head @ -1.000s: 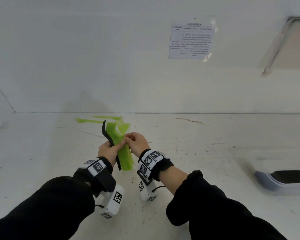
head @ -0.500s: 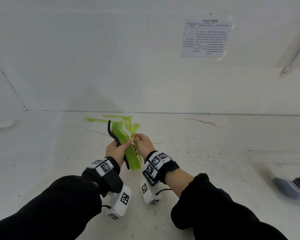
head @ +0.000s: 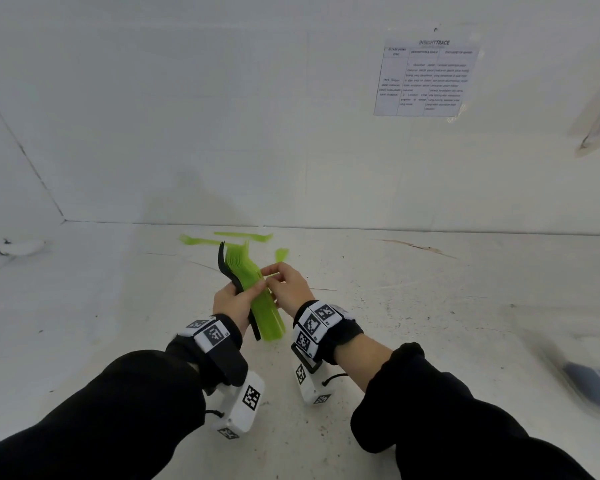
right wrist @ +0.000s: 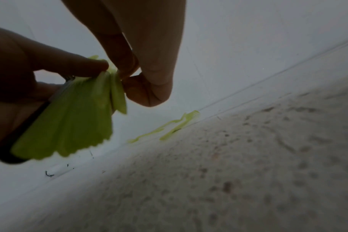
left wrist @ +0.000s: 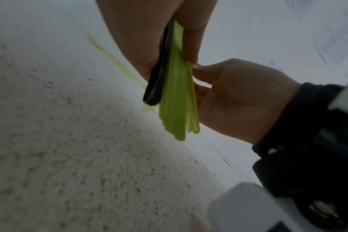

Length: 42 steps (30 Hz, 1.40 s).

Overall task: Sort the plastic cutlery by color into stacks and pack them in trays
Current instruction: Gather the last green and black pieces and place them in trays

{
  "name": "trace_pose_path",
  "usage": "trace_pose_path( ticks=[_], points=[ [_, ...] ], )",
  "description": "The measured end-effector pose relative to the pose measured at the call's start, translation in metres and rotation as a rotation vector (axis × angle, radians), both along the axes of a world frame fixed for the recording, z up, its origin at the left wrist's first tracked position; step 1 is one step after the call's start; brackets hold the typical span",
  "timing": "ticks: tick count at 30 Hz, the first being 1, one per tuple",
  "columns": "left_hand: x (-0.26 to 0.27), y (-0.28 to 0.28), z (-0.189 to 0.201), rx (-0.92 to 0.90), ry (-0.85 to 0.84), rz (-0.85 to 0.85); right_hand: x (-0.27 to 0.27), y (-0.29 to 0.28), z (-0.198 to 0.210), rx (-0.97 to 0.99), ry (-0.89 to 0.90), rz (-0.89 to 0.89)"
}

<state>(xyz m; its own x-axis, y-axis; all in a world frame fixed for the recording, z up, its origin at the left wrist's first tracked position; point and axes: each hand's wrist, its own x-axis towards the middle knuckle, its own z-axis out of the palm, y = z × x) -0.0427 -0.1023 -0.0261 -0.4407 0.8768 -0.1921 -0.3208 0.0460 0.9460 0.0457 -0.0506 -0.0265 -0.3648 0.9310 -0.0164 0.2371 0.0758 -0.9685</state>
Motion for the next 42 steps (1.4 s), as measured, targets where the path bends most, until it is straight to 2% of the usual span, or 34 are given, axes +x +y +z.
trace_pose_path(
  ticks=[4,9,13,16,18,21,26,32,35,38,39,42],
  points=[
    [-0.005,-0.001,0.0,0.011,0.035,0.02,-0.002,0.0,-0.004,0.052,0.014,0.02],
    [-0.01,0.002,-0.002,-0.039,0.166,0.045,-0.007,0.003,-0.008,0.005,0.054,0.016],
    [-0.015,0.002,0.0,-0.071,0.104,0.048,-0.01,0.005,-0.005,-0.055,0.061,0.065],
    [-0.021,0.002,0.0,-0.053,0.048,0.063,-0.012,0.011,0.003,-0.109,0.056,0.029],
    [-0.024,0.002,0.0,-0.039,0.033,0.052,-0.015,0.02,0.011,-0.183,-0.037,0.003],
    [-0.029,0.004,-0.002,-0.06,0.053,0.066,-0.023,0.038,0.017,-0.222,-0.272,0.058],
    [-0.037,0.008,-0.004,-0.092,0.032,0.078,-0.031,0.062,0.014,0.055,-0.692,-0.019],
    [-0.041,0.019,-0.002,-0.119,0.026,0.073,-0.024,0.069,0.007,0.093,-0.871,0.045],
    [-0.04,0.025,-0.001,-0.128,0.024,0.051,-0.02,0.067,0.018,0.056,-0.843,0.048],
    [-0.042,0.03,-0.002,-0.136,0.023,0.045,-0.023,0.078,0.017,-0.063,-0.829,0.064],
    [-0.042,0.031,-0.002,-0.14,0.022,0.045,-0.022,0.081,0.018,-0.07,-0.795,0.077],
    [-0.046,0.037,-0.005,-0.153,0.014,0.055,-0.035,0.096,0.02,-0.152,-0.554,-0.03]
  ],
)
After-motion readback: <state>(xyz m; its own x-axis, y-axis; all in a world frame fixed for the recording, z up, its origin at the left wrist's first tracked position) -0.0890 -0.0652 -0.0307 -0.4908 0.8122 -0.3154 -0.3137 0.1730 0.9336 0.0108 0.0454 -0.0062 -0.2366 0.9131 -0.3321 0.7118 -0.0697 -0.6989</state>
